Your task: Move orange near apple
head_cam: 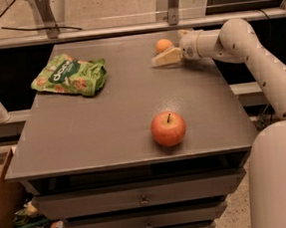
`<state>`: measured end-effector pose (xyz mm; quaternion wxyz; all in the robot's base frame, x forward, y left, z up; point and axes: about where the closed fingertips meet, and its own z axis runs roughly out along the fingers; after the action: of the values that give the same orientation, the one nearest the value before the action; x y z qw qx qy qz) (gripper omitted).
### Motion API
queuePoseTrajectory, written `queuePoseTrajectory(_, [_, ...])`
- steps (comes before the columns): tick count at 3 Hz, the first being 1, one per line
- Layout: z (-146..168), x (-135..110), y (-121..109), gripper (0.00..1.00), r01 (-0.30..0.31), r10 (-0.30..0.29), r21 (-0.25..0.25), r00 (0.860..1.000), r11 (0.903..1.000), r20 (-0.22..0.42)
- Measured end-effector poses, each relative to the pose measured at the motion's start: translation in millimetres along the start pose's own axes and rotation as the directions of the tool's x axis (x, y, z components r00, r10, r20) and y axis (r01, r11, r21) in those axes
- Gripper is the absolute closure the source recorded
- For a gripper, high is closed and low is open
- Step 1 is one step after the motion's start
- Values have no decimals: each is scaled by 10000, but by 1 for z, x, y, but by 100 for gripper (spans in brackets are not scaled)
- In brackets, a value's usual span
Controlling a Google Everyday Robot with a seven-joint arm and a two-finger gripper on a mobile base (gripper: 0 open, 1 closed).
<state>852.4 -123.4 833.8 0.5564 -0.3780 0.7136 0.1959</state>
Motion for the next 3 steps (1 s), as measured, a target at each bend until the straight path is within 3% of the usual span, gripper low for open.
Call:
queuePoseTrajectory(1, [5, -2, 3, 3, 61, -61, 53, 9999, 10000, -144])
queuePoseTrajectory(3, [1, -2, 10, 49, -185, 188, 98, 9992, 9998, -342])
